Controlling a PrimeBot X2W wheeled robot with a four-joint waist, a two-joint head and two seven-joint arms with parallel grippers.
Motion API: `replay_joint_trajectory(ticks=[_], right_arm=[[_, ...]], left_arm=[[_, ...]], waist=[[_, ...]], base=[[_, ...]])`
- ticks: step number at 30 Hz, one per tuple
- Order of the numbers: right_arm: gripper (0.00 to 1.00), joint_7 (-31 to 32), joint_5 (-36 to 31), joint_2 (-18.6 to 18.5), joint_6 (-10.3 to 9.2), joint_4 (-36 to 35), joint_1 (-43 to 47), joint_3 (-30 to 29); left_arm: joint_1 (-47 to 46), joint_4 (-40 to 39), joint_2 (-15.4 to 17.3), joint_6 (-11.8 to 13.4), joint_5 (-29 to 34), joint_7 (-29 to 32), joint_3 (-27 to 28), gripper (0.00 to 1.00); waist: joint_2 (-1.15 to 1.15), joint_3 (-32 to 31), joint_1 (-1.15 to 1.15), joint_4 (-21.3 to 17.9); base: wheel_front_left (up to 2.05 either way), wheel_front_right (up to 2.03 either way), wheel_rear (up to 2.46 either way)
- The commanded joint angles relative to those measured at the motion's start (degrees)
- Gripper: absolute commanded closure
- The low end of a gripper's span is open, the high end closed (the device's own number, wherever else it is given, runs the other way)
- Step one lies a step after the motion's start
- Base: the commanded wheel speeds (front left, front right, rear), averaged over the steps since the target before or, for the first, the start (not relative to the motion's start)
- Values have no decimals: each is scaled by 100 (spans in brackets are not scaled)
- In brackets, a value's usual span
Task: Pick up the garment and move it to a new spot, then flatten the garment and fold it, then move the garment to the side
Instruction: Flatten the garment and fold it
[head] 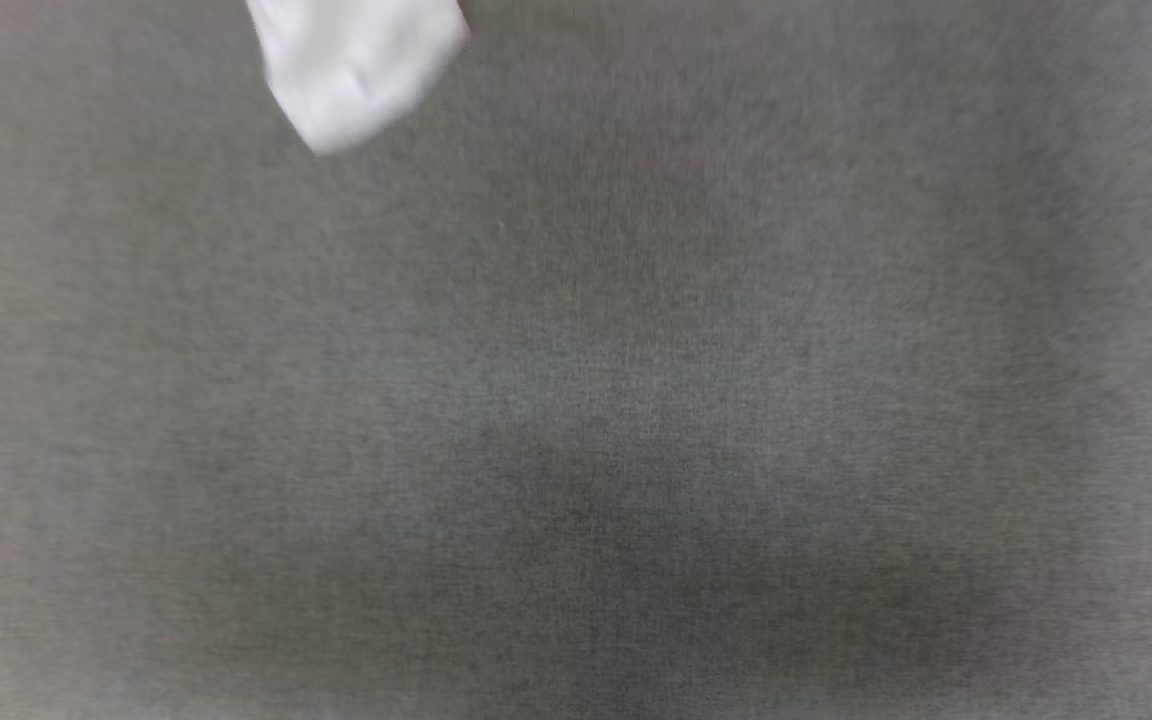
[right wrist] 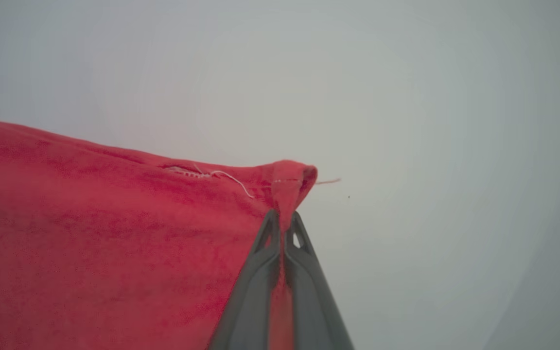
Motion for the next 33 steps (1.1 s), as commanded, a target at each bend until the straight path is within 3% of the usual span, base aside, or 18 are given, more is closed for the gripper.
replay_joint_trajectory(ticks=[1, 4, 8, 15, 21, 24, 33], right_arm=[[100, -303, -171, 64, -10, 53, -117, -130], [100, -746, -687, 109, -10, 220, -218, -294], [100, -873, -1172, 144, -11, 564, -265, -398], [100, -741, -1286, 152, -11, 1557, 160, -311], [100, -702, -901, 233, -11, 2276, 718, -23], [100, -639, -558, 295, -11, 2437, 1064, 186], [100, -448, 553, 348, -11, 2519, 2042, 1115]], left_arm=[[-149, 62, -26, 62, 39, -274, 68, 100], [-306, 138, -119, 37, 88, -715, 151, 100], [-219, 137, -147, -69, 150, -890, 279, 100], [782, 645, -321, -601, -54, -735, 94, 100], [1856, 915, -403, -811, -223, -69, -325, 100], [2460, 651, -359, -828, -476, 388, -554, 100], [3970, -502, 413, -820, -1276, 1723, -1149, 100]], waist=[[0, 689, 0, -30], [0, 811, 0, 21], [0, 901, 0, 103], [0, 738, 0, 267], [0, 344, 0, 335], [0, 79, 0, 367], [0, -596, 0, 434]], base=[[0, 0, 0], [0, 0, 0], [0, 0, 0], [0, 0, 0], [0, 0, 0], [0, 0, 0], [0, 0, 0]])
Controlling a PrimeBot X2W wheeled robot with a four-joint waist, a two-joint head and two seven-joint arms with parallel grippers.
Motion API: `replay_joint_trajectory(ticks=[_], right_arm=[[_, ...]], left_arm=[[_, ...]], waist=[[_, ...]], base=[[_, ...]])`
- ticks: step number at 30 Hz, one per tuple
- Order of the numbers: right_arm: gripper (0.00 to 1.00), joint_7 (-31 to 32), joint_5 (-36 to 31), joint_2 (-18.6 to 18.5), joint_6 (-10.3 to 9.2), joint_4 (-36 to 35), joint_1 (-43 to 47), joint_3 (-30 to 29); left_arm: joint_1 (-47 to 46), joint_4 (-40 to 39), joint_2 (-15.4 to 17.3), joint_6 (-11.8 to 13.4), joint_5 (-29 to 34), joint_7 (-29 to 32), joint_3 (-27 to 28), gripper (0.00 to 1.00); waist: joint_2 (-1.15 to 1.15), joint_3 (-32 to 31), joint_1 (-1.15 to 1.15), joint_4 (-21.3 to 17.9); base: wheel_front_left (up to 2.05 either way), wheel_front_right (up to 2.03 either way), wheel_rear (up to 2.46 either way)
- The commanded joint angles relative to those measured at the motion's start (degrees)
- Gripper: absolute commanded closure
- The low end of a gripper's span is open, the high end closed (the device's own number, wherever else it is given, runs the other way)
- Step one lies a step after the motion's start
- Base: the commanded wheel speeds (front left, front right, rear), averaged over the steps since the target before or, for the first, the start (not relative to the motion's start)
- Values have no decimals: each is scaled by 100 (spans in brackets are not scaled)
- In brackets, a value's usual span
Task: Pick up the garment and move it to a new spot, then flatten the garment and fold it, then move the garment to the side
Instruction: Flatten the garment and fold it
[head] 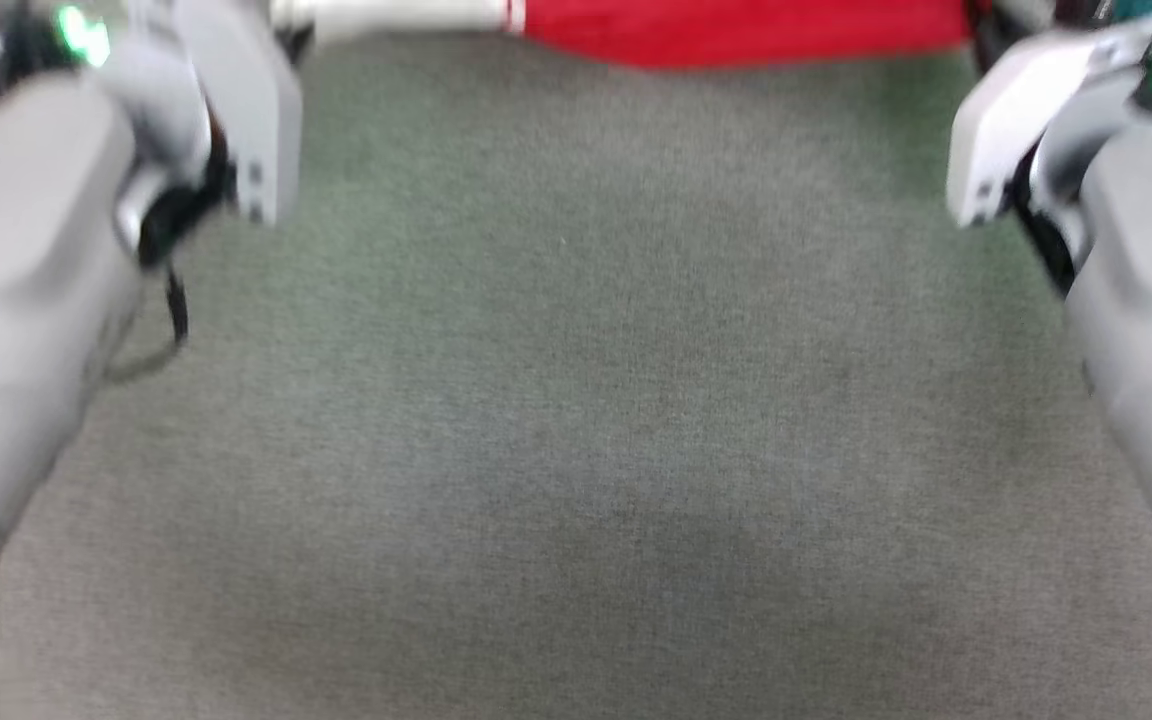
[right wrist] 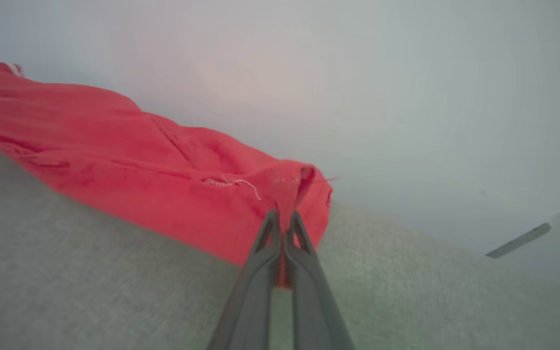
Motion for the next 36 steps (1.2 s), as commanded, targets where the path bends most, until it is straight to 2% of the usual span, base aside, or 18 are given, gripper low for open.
replay_joint_trajectory(ticks=[1, 5, 8, 12, 18, 22, 26, 32, 36], right_arm=[[100, 12, 120, -21, -11, -30, 125, 87], [100, 254, 824, -196, -11, -354, 777, 652], [100, 545, 1454, -488, -11, -908, 1365, 1098], [100, 1088, 2305, -1107, -11, -1931, 2280, 1600], [100, 1996, 3255, -2150, -11, -3711, 3702, 1893], [100, 2700, 3646, -2622, -11, -4781, 4650, 1789], [100, 3343, 3820, -2894, -11, -5685, 5608, 1530], [100, 4168, 3865, -2940, -10, -6820, 6825, 991], [100, 4414, 3764, -2804, -10, -7420, 7182, 452]], left_arm=[[172, -78, 67, -6, -87, 44, -8, 100], [970, -707, 466, 68, -430, 444, -74, 100], [1621, -1439, 813, 376, -645, 626, -118, 100], [2507, -2737, 1415, 994, -892, 846, -195, 100], [3747, -4838, 2402, 2169, -1358, 970, -244, 100], [4372, -5825, 2883, 2827, -1618, 889, -251, 100], [4824, -6438, 3169, 3244, -1826, 839, -316, 100], [5132, -6902, 3360, 3577, -2006, 843, -369, 100], [5046, -7104, 3520, 3696, -1961, 815, -278, 100]], waist=[[0, -367, 0, 63], [0, -699, 0, 76], [0, -916, 0, 82], [0, -1122, 0, 95], [0, -1237, 0, 74], [0, -1258, 0, 56], [0, -1252, 0, 37], [0, -1177, 0, -7], [0, -1116, 0, -82]], base=[[0, 0, 0], [0, 0, 0], [0, 0, 0], [0, 0, 0], [0, 0, 0], [0, 0, 0], [0, 0, 0], [0, 0, 0], [0, 0, 0]])
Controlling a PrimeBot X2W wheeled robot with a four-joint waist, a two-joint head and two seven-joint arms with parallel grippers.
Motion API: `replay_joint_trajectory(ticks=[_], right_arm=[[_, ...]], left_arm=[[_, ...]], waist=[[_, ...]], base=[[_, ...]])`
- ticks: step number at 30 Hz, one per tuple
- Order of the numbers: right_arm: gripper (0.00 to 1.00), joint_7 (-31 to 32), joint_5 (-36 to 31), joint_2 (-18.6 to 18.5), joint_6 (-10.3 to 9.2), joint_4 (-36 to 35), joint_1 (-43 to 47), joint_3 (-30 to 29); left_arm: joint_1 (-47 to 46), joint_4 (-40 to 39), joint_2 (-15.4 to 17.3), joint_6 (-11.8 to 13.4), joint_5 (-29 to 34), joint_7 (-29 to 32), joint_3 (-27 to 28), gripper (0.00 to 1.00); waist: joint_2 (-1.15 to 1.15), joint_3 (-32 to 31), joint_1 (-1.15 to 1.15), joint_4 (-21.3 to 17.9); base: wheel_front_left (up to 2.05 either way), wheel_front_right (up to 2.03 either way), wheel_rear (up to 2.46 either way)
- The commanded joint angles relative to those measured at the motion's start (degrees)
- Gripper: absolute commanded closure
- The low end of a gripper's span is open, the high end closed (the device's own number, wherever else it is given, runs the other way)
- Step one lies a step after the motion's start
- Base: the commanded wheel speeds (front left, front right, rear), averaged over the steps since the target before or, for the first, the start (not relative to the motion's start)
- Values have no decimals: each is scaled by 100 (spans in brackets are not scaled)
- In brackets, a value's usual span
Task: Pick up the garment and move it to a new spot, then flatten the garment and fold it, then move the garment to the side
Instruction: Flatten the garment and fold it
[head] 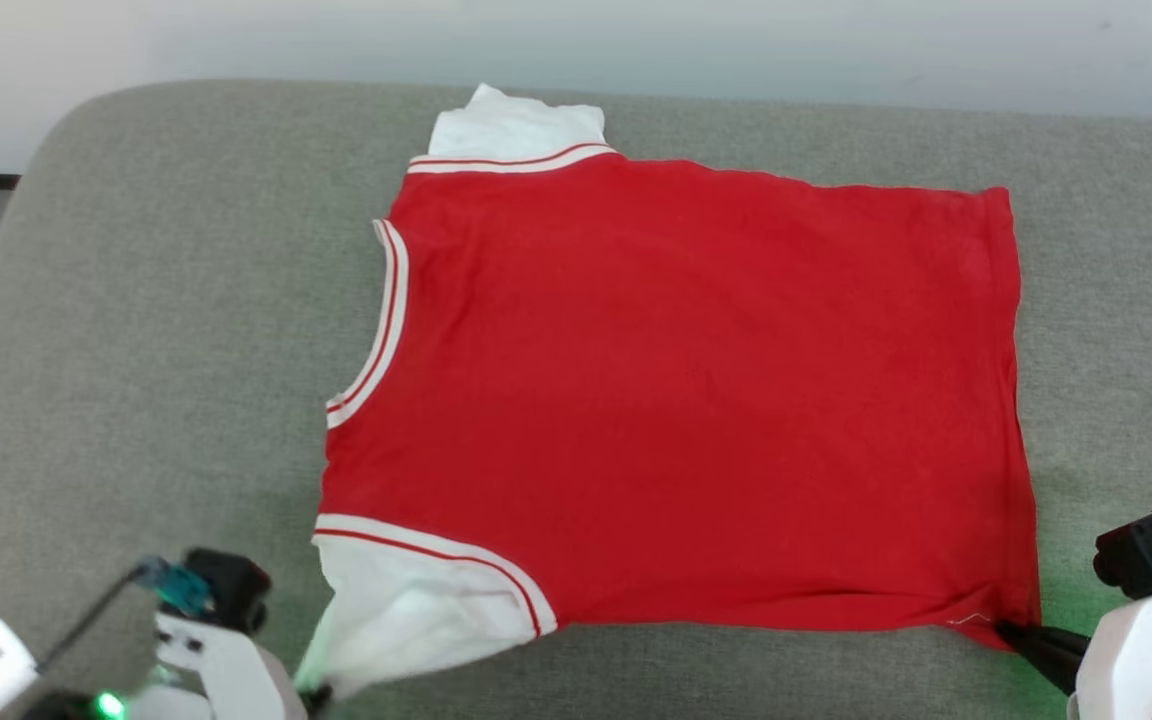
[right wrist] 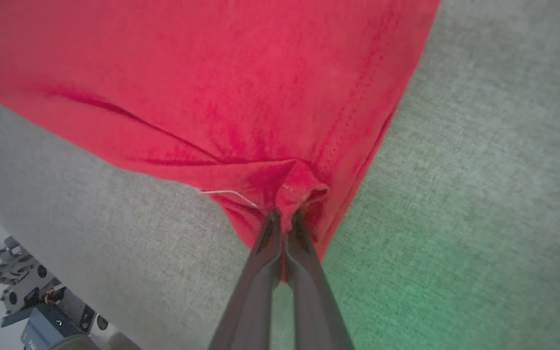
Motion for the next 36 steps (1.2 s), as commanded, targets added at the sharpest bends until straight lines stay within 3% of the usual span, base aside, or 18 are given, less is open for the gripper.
replay_joint_trajectory(ticks=[1, 6, 11, 16, 24, 29, 36], right_arm=[[100, 62, -84, 62, -9, -68, 113, -140], [100, 121, -471, 328, -9, -471, -162, -701], [100, 160, -859, 687, -9, -382, -875, -918], [100, 53, -1155, 848, -9, 147, -1801, -755], [100, -222, -1332, 986, -9, 1314, -3112, -104], [100, -440, -1306, 1103, -9, 2049, -3659, 350], [100, -561, -1054, 1212, -10, 2810, -4032, 886]], left_arm=[[-123, -47, 107, 52, 88, -14, 68, 100], [-766, -212, 425, 39, 555, 161, 313, 100], [-1699, 176, 259, -458, 1044, 544, 521, 100], [-2679, 1211, -343, -1196, 1445, 922, 577, 100], [-3698, 3514, -1632, -2253, 1646, 1132, 413, 100], [-3947, 4770, -2199, -2710, 1640, 1198, 263, 100], [-3996, 6151, -2832, -3126, 1385, 1482, 159, 100]], waist=[[0, 34, 0, -49], [0, 127, 0, -178], [0, 297, 0, -287], [0, 524, 0, -324], [0, 941, 0, -408], [0, 1141, 0, -471], [0, 1212, 0, -491]], base=[[0, 0, 0], [0, 0, 0], [0, 0, 0], [0, 0, 0], [0, 0, 0], [0, 0, 0], [0, 0, 0]])
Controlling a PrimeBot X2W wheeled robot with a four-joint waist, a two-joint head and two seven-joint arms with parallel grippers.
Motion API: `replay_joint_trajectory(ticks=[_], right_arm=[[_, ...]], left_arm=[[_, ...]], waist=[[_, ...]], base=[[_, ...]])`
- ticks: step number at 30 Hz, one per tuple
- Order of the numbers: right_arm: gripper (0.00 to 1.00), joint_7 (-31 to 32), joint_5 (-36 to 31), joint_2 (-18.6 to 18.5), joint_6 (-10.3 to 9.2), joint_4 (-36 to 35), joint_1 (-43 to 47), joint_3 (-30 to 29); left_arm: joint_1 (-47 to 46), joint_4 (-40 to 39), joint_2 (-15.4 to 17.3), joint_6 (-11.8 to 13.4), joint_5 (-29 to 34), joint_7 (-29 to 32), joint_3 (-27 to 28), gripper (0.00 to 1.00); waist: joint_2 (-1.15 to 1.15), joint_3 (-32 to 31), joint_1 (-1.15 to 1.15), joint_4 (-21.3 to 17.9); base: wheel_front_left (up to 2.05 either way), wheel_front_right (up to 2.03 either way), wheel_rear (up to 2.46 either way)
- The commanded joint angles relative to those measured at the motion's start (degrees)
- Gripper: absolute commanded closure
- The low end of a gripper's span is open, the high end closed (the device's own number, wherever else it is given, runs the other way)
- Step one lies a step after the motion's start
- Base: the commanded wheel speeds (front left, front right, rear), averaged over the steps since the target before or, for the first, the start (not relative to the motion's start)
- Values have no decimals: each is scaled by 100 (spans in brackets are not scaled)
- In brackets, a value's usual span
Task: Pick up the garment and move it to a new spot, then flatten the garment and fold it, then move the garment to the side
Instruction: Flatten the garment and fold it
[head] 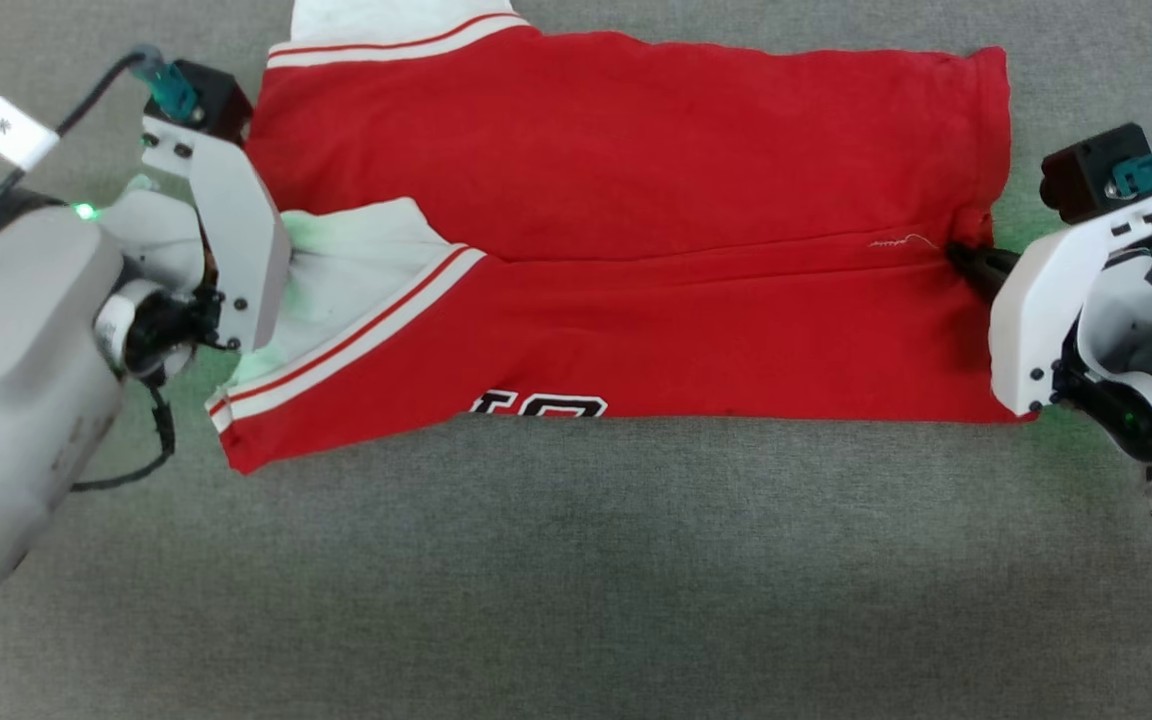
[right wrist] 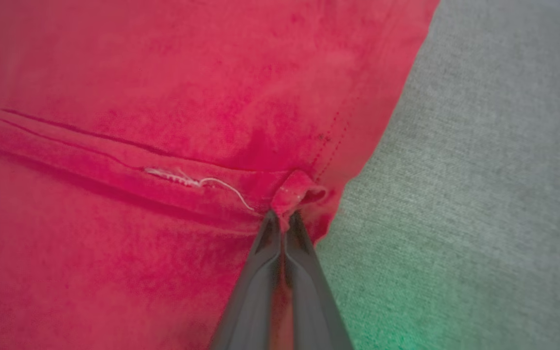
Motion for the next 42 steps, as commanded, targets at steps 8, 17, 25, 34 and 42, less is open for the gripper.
replay_joint_trajectory(ticks=[8, 17, 25, 34, 42], right_arm=[[0, -226, 193, -75, -12, 513, -107, 312], [0, -773, 139, -231, -10, 311, 149, 52], [0, -1917, -701, -76, -10, -412, 794, -994], [0, -2721, -1963, 710, -10, -1938, 1835, -2405], [0, -2731, -2495, 1429, -11, -3080, 2649, -3231]], left_arm=[[-184, 768, -363, -266, -80, -121, 24, 0], [-152, 644, -307, -284, -105, -102, 7, 0], [341, -216, 12, 101, -409, 399, -15, 0], [1207, -1880, 906, 978, -843, 948, 5, 0], [1761, -2905, 1430, 1492, -994, 739, 103, 0]], waist=[[0, -221, 0, 54], [0, -689, 0, 240], [0, -1014, 0, 323], [0, -1090, 0, 105], [0, -881, 0, -65]], base=[[0, 0, 0], [0, 0, 0], [0, 0, 0], [0, 0, 0], [0, 0, 0]])
